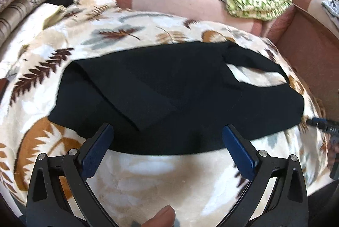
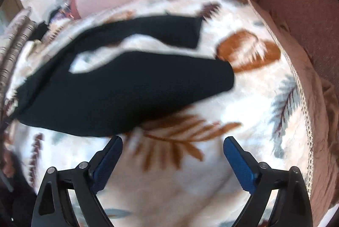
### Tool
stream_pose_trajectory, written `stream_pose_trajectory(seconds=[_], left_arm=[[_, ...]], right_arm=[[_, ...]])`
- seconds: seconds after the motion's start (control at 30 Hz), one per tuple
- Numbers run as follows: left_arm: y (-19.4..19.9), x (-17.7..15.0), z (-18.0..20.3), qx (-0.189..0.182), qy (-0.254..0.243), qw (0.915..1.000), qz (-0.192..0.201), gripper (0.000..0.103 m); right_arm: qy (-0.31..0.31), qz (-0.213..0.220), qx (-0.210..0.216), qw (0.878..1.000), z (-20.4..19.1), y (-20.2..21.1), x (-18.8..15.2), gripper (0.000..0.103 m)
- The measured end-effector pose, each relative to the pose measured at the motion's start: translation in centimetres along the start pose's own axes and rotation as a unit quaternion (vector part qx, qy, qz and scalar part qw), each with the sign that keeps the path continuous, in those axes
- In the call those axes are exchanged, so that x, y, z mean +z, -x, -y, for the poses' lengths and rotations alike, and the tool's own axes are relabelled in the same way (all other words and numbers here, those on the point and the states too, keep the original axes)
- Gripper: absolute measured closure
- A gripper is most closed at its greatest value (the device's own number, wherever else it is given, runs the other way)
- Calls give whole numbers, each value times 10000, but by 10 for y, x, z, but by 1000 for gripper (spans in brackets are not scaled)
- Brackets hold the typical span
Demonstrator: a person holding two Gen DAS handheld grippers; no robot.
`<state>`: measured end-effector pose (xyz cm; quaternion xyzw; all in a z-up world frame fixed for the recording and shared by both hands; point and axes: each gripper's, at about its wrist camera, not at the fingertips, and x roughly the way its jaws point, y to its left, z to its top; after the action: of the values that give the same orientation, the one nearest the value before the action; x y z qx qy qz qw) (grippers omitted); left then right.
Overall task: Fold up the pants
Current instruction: 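Position both grippers open above the black pants' waistband edge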
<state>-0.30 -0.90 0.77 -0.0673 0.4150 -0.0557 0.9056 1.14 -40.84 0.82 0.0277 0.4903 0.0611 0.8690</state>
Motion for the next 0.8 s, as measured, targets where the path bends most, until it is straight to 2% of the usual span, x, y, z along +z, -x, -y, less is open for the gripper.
stream_pose_trajectory(seconds=[0.13,0.23,0.33,0.47,0.8], left_arm=[[-1,-2,7,97,-196,9998,-38,1],[-6,-3,10,517,-397,9979,-44,3],[-7,-8,8,495,-382,9980,-114,4],[-5,-8,8,518,-410,9978,-37,4],[-6,-7,5,736,-350,9967,-21,4]], right_arm=[[303,667,300,9969,-29,27,7,7],[509,816,203,9952,-48,29,11,8],[869,968,81,9915,-69,31,13,8],[1279,1003,-193,9865,-84,26,12,8],[1652,955,-376,9809,-99,18,12,8]])
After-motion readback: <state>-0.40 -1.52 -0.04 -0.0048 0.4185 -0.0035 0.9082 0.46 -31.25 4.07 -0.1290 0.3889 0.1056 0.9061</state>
